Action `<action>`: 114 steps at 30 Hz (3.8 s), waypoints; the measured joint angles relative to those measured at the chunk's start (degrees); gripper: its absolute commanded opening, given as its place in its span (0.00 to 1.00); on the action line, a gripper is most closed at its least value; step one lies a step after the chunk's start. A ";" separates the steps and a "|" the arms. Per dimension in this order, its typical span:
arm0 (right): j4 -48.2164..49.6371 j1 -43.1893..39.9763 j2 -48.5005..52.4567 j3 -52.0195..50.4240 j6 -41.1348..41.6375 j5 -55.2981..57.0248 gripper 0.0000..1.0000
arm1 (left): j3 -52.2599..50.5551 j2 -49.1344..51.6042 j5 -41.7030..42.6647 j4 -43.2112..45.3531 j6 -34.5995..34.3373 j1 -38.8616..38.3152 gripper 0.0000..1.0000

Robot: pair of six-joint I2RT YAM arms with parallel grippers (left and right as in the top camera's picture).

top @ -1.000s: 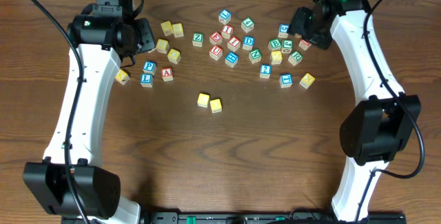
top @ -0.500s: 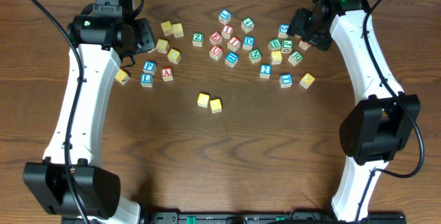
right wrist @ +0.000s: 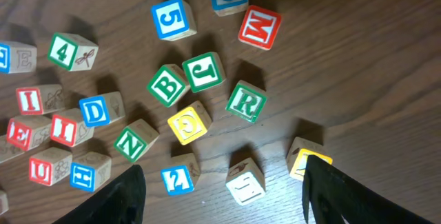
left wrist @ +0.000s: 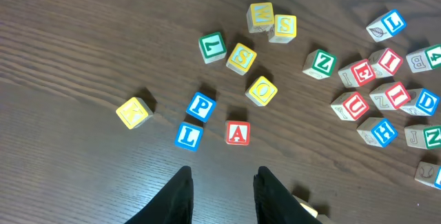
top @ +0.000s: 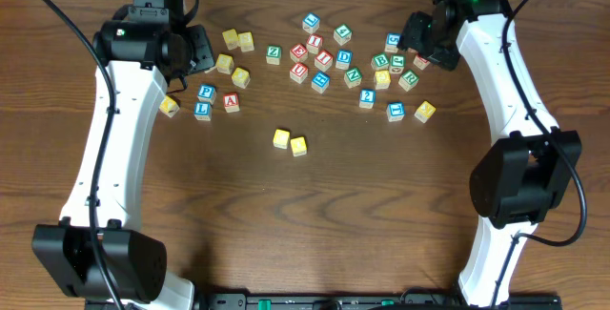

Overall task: Spell out CORL
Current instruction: 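Move the right gripper over the green R block in the pile, then close the right gripper on the green R block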

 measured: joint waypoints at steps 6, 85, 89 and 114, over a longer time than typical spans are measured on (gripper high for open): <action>0.61 -0.20 1.49 -0.02 0.00 1.38 0.68 | -0.02 0.00 0.00 0.00 0.00 0.00 0.29; -3.67 13.86 1.38 -1.46 -14.71 -7.93 0.15 | 0.00 0.33 0.00 0.55 0.00 0.00 0.29; 0.09 19.34 1.68 -6.01 -13.05 -7.15 0.15 | 0.00 0.33 0.00 0.61 0.00 0.00 0.29; 17.03 26.71 2.16 -23.28 -10.58 -2.45 0.40 | -0.02 0.33 0.00 0.70 0.00 0.00 0.29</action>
